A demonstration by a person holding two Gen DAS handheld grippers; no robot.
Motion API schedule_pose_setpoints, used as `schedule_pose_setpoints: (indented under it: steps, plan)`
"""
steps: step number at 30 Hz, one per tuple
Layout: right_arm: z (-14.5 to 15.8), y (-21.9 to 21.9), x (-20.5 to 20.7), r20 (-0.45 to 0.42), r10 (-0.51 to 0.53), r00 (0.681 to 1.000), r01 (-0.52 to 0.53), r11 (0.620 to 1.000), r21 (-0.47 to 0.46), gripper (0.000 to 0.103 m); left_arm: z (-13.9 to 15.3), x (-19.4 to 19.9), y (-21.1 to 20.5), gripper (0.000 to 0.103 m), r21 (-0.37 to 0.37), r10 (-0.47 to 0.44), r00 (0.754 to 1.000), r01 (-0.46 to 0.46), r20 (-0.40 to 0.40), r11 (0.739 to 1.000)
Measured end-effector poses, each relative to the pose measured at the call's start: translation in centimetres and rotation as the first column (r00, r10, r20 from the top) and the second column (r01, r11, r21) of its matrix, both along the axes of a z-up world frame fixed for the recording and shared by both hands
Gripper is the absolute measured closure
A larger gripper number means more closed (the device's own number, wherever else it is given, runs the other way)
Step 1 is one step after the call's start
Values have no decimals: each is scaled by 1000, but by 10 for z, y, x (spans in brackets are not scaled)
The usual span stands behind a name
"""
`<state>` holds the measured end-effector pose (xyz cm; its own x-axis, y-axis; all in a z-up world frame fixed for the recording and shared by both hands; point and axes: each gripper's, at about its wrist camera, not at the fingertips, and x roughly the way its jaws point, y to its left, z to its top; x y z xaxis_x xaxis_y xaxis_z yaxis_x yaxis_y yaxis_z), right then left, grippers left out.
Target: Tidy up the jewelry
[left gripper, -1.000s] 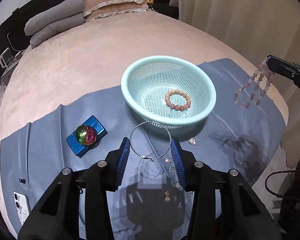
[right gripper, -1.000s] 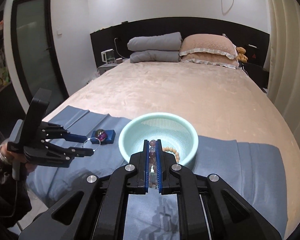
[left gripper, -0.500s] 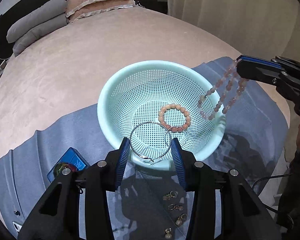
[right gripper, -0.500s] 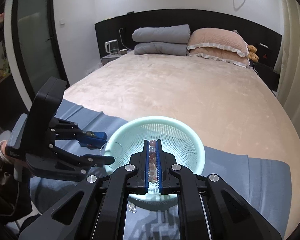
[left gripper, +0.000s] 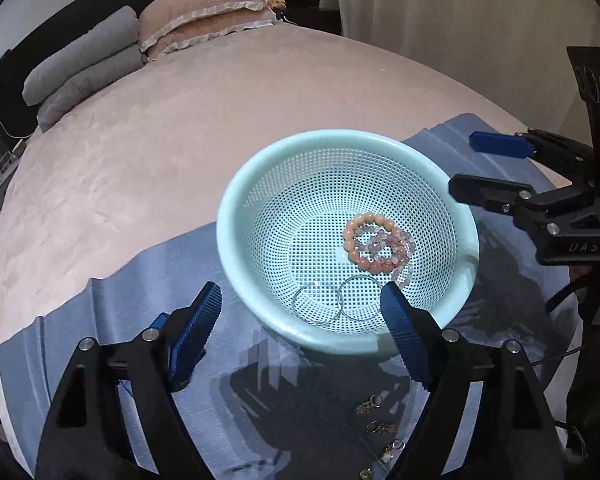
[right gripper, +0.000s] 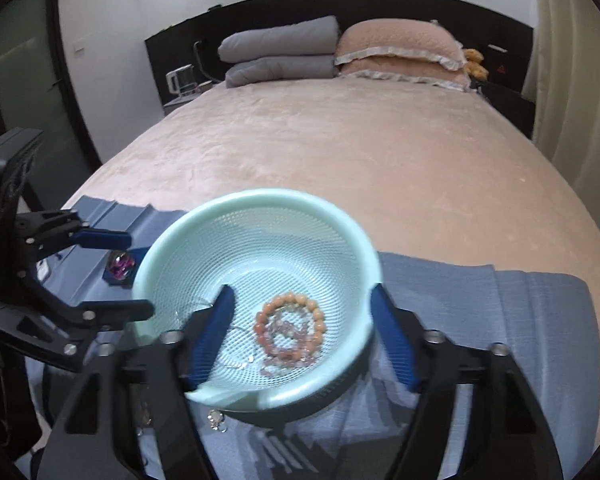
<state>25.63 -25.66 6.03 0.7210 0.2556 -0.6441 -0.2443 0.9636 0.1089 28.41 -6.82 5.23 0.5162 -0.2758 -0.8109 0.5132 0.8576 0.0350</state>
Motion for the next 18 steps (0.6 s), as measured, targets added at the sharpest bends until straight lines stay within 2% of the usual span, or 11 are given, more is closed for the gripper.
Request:
schedule_pose_setpoints:
  steps: [1,4,8,18]
  plan:
    - [5,-5,-3,14,-21,1000,20,1000,16,16,4,-3,4,21,-2,6,1000,-6,0,1000]
    - [16,-20,-15,22,-56,998,54,996,75,16,11,-13,16,9,19,35,999,-36,23,999]
    - [28,-28,-30,29,-72,997,69,995,78,16,15,-28,32,7,9,64,998,-64,12,998]
    - [44,-31,-72,41,-68,997,65,995,71,16,0,-71,48,6,79,68,998,-66,-21,995]
